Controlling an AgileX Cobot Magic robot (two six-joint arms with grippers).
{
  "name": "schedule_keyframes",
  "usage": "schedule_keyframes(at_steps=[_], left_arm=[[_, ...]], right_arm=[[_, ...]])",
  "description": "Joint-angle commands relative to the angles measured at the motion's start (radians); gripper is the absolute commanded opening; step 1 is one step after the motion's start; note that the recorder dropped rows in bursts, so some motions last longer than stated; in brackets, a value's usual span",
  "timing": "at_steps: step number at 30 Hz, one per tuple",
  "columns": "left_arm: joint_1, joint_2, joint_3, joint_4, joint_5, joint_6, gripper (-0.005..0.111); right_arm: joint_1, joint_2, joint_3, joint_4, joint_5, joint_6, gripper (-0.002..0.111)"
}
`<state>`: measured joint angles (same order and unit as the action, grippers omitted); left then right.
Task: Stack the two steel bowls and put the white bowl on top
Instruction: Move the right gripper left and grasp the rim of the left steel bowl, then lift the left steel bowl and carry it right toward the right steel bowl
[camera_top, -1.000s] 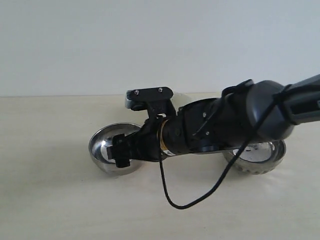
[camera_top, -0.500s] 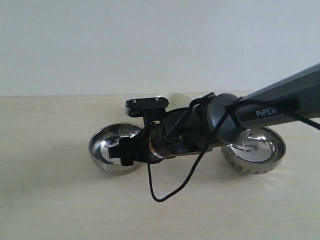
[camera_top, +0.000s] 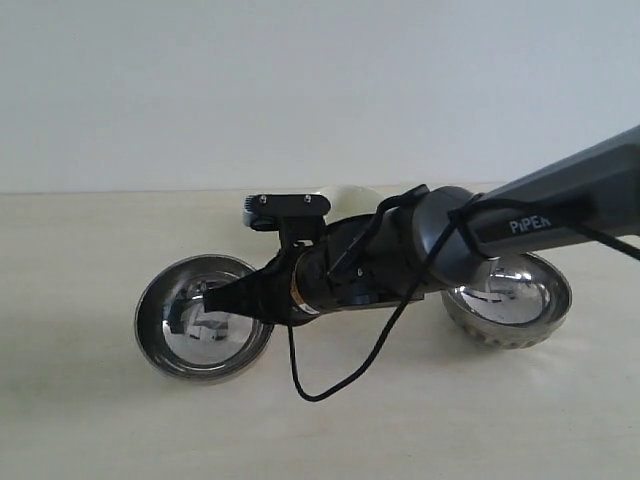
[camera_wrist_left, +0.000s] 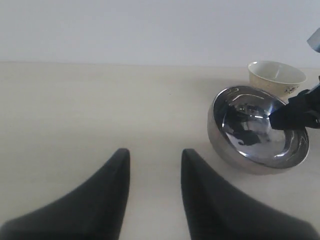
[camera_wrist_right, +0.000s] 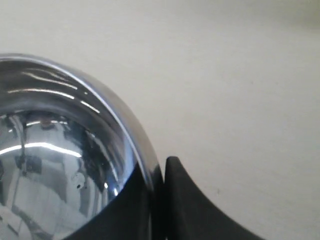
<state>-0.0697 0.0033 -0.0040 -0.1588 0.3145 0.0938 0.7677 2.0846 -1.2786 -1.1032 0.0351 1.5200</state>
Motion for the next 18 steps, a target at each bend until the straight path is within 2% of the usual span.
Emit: schedule_keyframes(at_steps=[1, 6, 12, 18], left_arm=[[0.003, -0.003, 0.004, -0.001, 0.001, 0.003, 0.032], [0.003, -0.003, 0.004, -0.001, 0.001, 0.003, 0.032], [0.003, -0.003, 0.004, -0.001, 0.001, 0.003, 0.032], [0.003, -0.003, 0.004, -0.001, 0.001, 0.003, 0.032]], right_arm=[[0.0, -0.075, -0.005, -0.004, 0.064, -0.05, 0.0], [0.0, -0.165, 0.013, 0.025, 0.19, -0.133, 0.0], [-0.023, -0.248, 0.013, 0.33, 0.448, -0.559, 0.0], [-0.113, -0.257, 0.013, 0.728, 0.532, -0.933, 0.0]])
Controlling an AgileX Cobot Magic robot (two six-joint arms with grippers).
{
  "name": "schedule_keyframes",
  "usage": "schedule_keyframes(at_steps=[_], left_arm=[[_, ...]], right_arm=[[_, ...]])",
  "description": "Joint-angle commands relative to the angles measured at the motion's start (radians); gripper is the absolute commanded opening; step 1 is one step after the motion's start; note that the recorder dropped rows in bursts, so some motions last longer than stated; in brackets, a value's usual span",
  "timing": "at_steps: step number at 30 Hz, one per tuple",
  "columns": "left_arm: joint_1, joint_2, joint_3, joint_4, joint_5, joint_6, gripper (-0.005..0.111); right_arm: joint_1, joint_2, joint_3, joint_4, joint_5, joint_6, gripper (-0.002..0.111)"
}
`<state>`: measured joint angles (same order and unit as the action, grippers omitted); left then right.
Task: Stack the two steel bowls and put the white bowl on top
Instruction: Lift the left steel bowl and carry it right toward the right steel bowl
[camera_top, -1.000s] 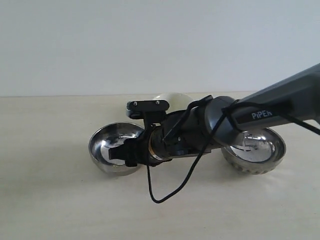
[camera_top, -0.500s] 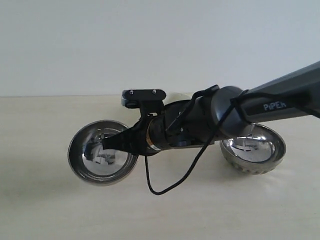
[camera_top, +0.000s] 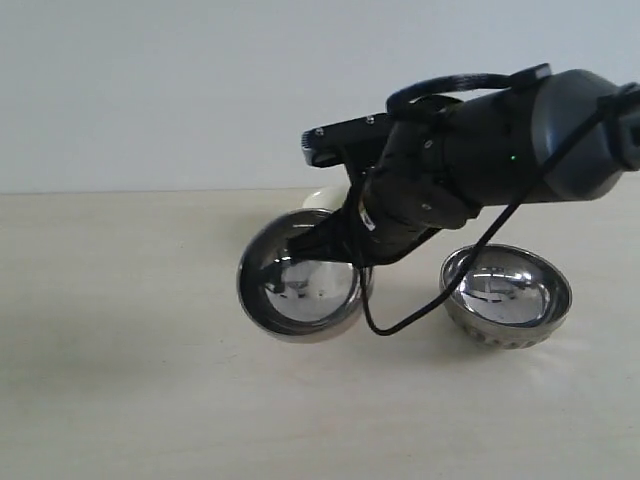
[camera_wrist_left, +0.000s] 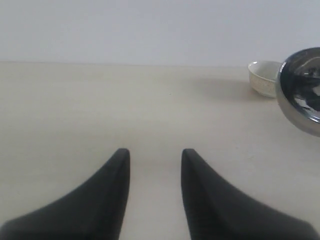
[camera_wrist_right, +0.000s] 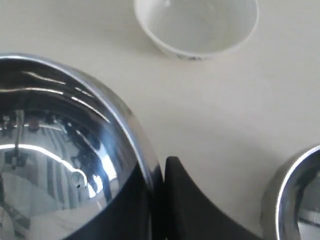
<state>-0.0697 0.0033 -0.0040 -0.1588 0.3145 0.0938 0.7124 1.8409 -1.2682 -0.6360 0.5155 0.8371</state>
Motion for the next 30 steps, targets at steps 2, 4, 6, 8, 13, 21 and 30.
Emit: schedule_keyframes(at_steps=[2, 4, 6, 8, 13, 21, 30], left_arm=[[0.003, -0.003, 0.004, -0.001, 0.001, 0.003, 0.032], [0.003, -0.003, 0.004, -0.001, 0.001, 0.003, 0.032], [0.003, -0.003, 0.004, -0.001, 0.001, 0.003, 0.032], [0.003, -0.003, 0.004, -0.001, 0.001, 0.003, 0.032], [0.003, -0.003, 0.004, -0.001, 0.001, 0.003, 0.032], [0.003, -0.003, 0.004, -0.001, 0.001, 0.003, 0.032], [0.003, -0.003, 0.004, -0.001, 0.001, 0.003, 0.032]], right_arm=[[-0.089, -0.013, 0.003, 0.357, 0.053, -0.337, 0.0], [-0.109, -0.013, 0.003, 0.39, 0.058, -0.358, 0.0], [-0.114, -0.013, 0.015, 0.388, 0.052, -0.358, 0.0], [-0.116, -0.013, 0.043, 0.369, 0.02, -0.356, 0.0], [-0.148, 0.021, 0.07, 0.353, -0.018, -0.31, 0.0], [-0.157, 0.098, 0.07, 0.343, -0.115, -0.301, 0.0], [-0.173, 0.124, 0.068, 0.293, -0.159, -0.294, 0.0]])
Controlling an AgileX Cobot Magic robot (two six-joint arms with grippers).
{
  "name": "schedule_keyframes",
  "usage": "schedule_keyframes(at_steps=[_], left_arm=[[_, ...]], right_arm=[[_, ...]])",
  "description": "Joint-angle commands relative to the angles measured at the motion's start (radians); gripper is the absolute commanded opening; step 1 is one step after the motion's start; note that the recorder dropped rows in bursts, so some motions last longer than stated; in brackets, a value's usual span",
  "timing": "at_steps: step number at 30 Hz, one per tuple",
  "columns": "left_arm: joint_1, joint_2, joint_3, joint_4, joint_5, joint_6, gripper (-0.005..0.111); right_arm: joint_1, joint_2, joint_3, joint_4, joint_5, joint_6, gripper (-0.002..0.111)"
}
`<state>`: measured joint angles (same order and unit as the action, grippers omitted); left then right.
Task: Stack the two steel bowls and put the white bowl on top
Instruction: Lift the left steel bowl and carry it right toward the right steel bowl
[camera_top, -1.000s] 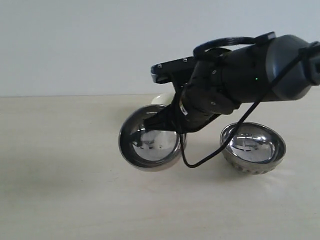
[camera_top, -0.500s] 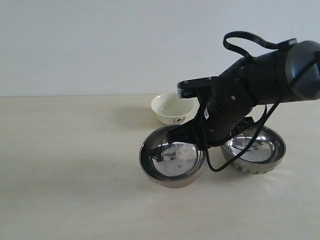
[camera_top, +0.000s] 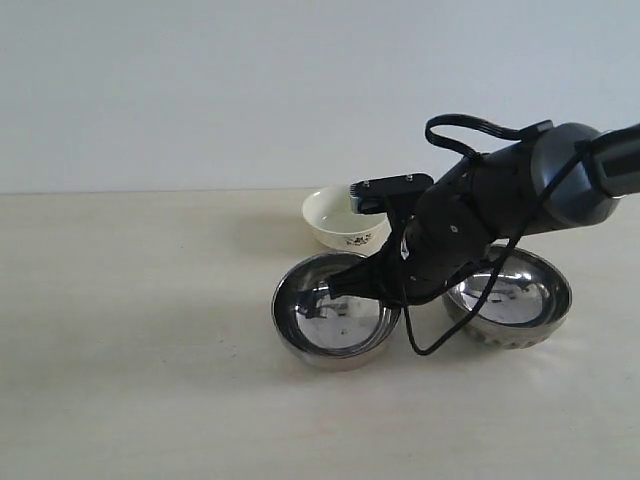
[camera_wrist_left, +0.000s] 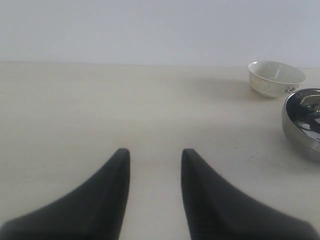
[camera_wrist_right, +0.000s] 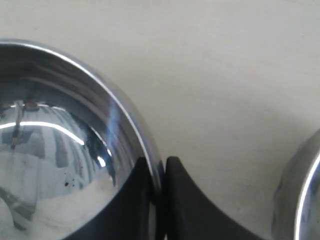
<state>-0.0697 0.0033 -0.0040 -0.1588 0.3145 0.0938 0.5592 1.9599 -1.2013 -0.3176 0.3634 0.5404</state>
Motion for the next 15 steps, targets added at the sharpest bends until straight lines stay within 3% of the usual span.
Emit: schedule_keyframes(at_steps=[1, 15], left_arm=[[0.003, -0.003, 0.004, -0.001, 0.001, 0.003, 0.032], [0.003, -0.003, 0.004, -0.001, 0.001, 0.003, 0.032]], right_arm=[[-0.028, 0.005, 0.001, -0.026, 0.0, 0.008, 0.0], [-0.05, 0.005, 0.001, -0.024, 0.003, -0.015, 0.0]])
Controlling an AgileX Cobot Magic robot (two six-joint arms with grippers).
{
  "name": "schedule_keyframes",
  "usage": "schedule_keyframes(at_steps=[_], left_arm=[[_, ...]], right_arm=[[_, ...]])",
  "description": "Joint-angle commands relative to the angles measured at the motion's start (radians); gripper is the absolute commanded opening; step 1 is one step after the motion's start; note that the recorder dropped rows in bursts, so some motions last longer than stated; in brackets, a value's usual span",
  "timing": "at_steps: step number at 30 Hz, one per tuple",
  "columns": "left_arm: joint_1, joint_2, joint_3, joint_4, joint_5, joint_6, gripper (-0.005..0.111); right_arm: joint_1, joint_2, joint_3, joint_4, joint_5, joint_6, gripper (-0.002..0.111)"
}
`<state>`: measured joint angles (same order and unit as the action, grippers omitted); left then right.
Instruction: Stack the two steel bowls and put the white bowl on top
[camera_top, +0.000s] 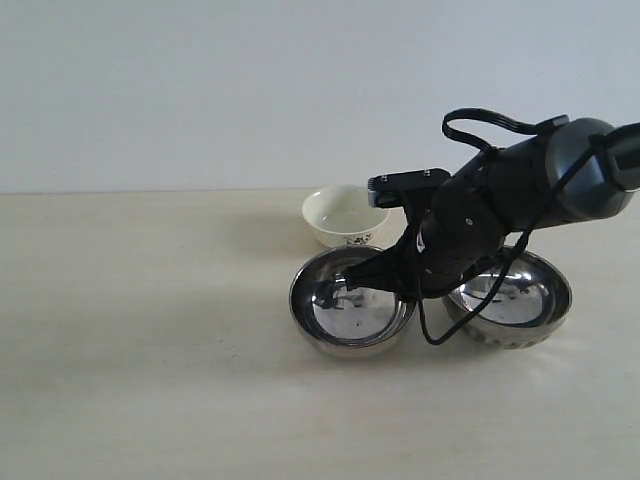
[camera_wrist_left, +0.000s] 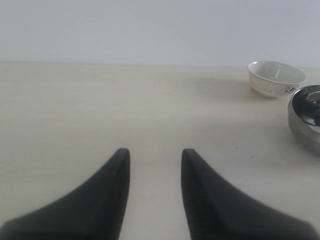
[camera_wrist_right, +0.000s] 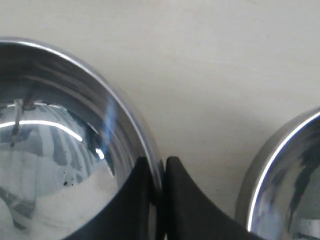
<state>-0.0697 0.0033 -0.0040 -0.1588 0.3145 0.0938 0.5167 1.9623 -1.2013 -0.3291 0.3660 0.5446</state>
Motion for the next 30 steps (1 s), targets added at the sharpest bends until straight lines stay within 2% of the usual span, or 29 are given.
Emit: schedule_keyframes(at_steps=[1, 3, 7, 9, 15, 23, 24, 30], left_arm=[[0.003, -0.003, 0.004, -0.001, 0.001, 0.003, 0.032], [0.003, -0.003, 0.004, -0.001, 0.001, 0.003, 0.032], [0.003, -0.003, 0.004, -0.001, 0.001, 0.003, 0.032], [0.003, -0.003, 0.004, -0.001, 0.001, 0.003, 0.032], [0.003, -0.003, 0.004, -0.001, 0.001, 0.003, 0.032], [0.003, -0.003, 0.004, -0.001, 0.001, 0.003, 0.032], [0.003, -0.003, 0.004, -0.001, 0.001, 0.003, 0.032], [0.003, -0.003, 0.004, -0.001, 0.001, 0.003, 0.032]], right_arm=[[-0.008, 0.003, 0.001, -0.013, 0.001, -0.021, 0.0], [-0.008, 0.003, 0.001, -0.013, 0.007, -0.023, 0.007], [-0.008, 0.003, 0.001, -0.011, 0.032, -0.023, 0.035], [-0.008, 0.003, 0.001, -0.009, 0.044, -0.023, 0.043], [-0.008, -0.027, 0.001, -0.009, 0.076, -0.023, 0.043], [-0.012, -0.25, 0.001, -0.044, 0.179, -0.023, 0.043], [-0.025, -0.268, 0.001, -0.048, 0.205, -0.023, 0.043], [-0.269, -0.285, 0.003, -0.026, 0.463, -0.072, 0.043]])
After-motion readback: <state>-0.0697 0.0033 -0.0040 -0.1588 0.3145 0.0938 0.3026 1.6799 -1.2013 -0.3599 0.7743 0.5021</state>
